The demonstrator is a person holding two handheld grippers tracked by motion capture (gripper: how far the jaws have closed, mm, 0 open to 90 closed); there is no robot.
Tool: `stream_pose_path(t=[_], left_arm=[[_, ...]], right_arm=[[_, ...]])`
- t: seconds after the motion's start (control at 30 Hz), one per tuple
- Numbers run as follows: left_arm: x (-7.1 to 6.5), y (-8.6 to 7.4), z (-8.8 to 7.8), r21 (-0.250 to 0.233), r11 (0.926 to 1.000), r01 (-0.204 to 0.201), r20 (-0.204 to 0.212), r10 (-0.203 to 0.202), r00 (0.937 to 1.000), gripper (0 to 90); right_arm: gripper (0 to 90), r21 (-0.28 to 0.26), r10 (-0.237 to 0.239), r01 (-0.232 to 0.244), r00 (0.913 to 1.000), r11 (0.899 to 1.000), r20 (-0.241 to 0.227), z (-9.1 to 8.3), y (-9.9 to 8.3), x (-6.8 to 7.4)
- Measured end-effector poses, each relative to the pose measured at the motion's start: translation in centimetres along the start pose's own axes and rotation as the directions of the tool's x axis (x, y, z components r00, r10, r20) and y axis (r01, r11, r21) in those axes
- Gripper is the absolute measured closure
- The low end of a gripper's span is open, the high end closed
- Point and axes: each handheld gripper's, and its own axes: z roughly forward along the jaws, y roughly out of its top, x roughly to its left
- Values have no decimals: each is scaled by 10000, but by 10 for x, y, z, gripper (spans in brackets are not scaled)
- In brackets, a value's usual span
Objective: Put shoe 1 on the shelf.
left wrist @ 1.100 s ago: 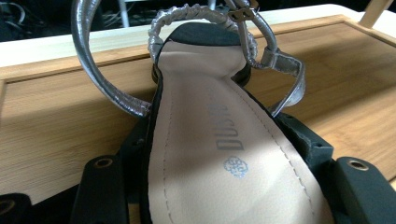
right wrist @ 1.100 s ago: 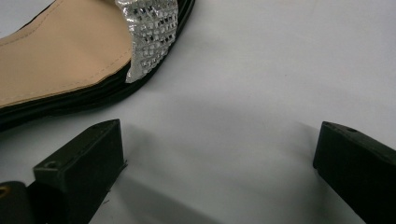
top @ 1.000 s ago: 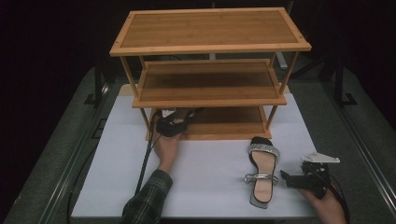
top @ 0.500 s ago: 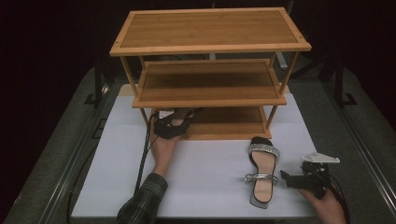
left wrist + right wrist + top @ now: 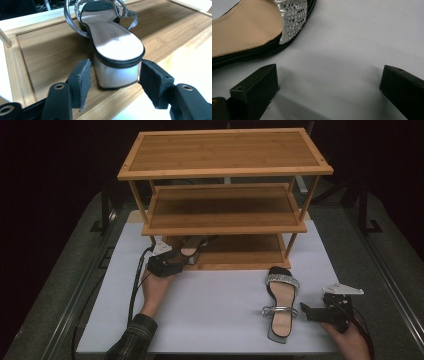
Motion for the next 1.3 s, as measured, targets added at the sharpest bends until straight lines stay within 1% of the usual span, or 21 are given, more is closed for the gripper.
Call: stream_pose_path(t=[0.03,0.07,0.17,0.2,0.27,0.3,0.33,0.4,0.47,0.5,0.53,0.57,0.6,0.67,0.77,0.8,0.93,1.03,1.13,1.27,1.3], left_arm=[[0,0,0,0,10000,0,0,0,10000,444],[1,0,-1,-26,9998,-191,67,191,9998,465],[1,0,-2,-16,9996,-279,157,279,9995,527],[-1,0,-1,39,9992,-403,194,403,9990,545],[-5,0,1,95,9989,-459,196,457,9988,548],[-5,0,1,95,9989,-459,196,457,9988,554],[-8,0,2,63,9995,-309,380,307,9988,565],[-10,1,2,107,9996,-256,487,251,9985,589],[-17,4,5,181,9969,-760,744,745,9944,607],[-17,4,5,181,9969,-760,744,745,9944,607],[-25,7,10,238,9958,-881,959,855,9917,608],[-25,7,10,238,9958,-881,959,855,9917,608],[-32,9,14,279,9940,-1055,1075,1019,9890,606],[-35,10,17,232,9935,-1115,1129,1082,9877,601],[-39,12,21,249,9932,-1136,1187,1099,9868,601],[-42,14,24,272,9930,-1152,1332,1106,9849,601],[-46,17,31,231,9922,-1225,1383,1182,9833,601],[-46,19,35,199,9922,-1231,1341,1194,9838,601],[-44,20,41,108,9942,-1070,1356,1045,9852,602],[-45,21,43,25,9950,-1003,1306,991,9865,601],[-46,21,44,119,9948,-1013,1299,989,9866,602]], right_arm=[[12,0,0,0,10000,10000,0,0,0,0],[11,-3,-3,3,10000,10000,0,0,0,0],[11,0,-1,1,10000,10000,1,0,0,0],[11,-7,-12,12,10000,10000,0,0,0,0],[11,-4,-5,5,10000,10000,0,0,0,0],[11,-4,-5,5,10000,10000,0,0,0,0],[12,-1,-2,2,10000,10000,-1,0,0,0],[11,3,2,-2,10000,10000,-4,0,0,0],[11,9,2,-2,10000,10000,-4,0,0,0],[11,9,2,-2,10000,10000,-4,0,0,0],[11,10,1,-1,10000,10000,-5,0,0,0],[11,10,1,-1,10000,10000,-5,0,0,0],[11,9,1,-1,10000,10000,-3,0,0,0],[11,7,2,-2,10000,10000,-4,0,0,0],[11,8,0,0,10000,10000,-2,0,0,0],[11,8,0,0,10000,10000,-4,0,0,0],[11,7,2,-2,10000,10000,-5,0,0,0],[11,7,3,-3,10000,10000,-4,0,0,0],[11,4,3,-3,10000,10000,-6,0,0,0],[11,3,6,-6,10000,10000,-5,0,0,0],[11,3,4,-4,10000,10000,-7,0,0,0]])
